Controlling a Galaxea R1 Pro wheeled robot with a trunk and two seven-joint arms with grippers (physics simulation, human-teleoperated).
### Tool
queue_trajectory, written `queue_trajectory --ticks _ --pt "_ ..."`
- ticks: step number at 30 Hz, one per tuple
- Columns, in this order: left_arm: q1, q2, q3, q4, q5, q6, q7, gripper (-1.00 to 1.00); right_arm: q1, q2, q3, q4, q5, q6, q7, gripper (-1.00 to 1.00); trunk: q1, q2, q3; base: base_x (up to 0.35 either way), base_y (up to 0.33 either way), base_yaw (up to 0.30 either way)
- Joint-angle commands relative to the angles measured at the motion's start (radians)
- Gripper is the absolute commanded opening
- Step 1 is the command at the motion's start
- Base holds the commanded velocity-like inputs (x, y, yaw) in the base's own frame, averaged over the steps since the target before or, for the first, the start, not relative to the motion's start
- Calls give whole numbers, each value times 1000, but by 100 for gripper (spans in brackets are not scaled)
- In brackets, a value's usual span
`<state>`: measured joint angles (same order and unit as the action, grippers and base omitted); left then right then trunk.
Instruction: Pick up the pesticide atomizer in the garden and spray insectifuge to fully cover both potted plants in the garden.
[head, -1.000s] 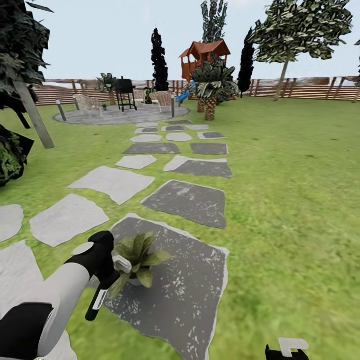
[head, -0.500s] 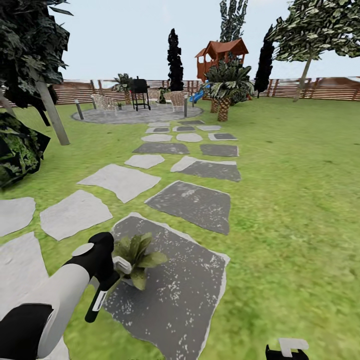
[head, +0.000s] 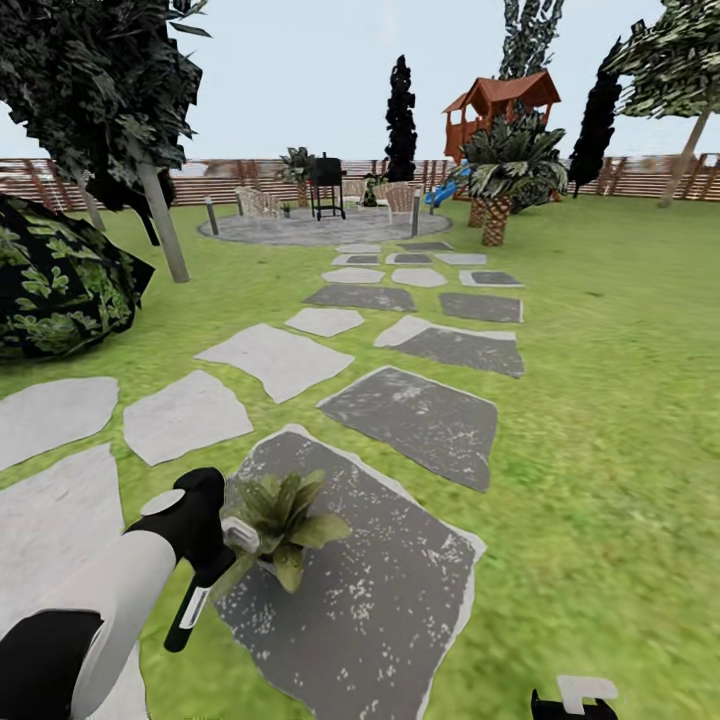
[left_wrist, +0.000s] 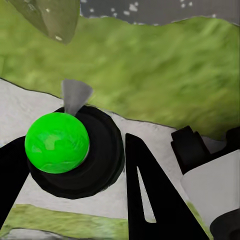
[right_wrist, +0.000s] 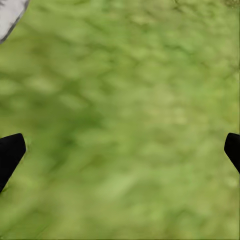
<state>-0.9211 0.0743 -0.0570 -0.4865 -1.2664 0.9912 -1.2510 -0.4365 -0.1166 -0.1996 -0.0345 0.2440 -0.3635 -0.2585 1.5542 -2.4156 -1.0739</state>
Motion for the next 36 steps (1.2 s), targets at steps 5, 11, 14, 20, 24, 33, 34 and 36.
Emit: queue_trajectory --ticks 5,11,14,20,24,33,34,36 --pt "62 -1 -6 -4 2 7 -9 -100 -1 0 -8 1 11 -3 -3 100 0 0 -1 7 -2 270" --pt "78 -3 -4 -5 5 7 -8 -100 -1 -2 -8 3 12 -3 -2 100 0 0 -1 0 0 44" --pt "79 -4 -4 -6 5 7 -8 -100 -1 -4 -8 4 12 -3 -1 100 0 0 -1 6 -5 3" --pt "79 -3 -4 -9 5 7 -7 -100 -1 -4 -8 4 12 -3 -2 100 0 0 -1 124 -190 0" --pt "79 0 -4 -7 3 7 -7 -100 -1 -3 -8 3 12 -3 -1 100 0 0 -1 46 -262 0" --pt "79 4 -4 5 7 7 59 -100 -1 -3 -8 2 12 -3 1 100 0 0 -1 13 -269 213" --pt "79 4 -3 5 7 7 59 -100 -1 -3 -8 2 12 -3 1 100 0 0 -1 110 -260 275" --pt "79 4 -3 5 7 7 59 -100 -1 -2 -8 2 12 -3 1 100 0 0 -1 180 -228 238"
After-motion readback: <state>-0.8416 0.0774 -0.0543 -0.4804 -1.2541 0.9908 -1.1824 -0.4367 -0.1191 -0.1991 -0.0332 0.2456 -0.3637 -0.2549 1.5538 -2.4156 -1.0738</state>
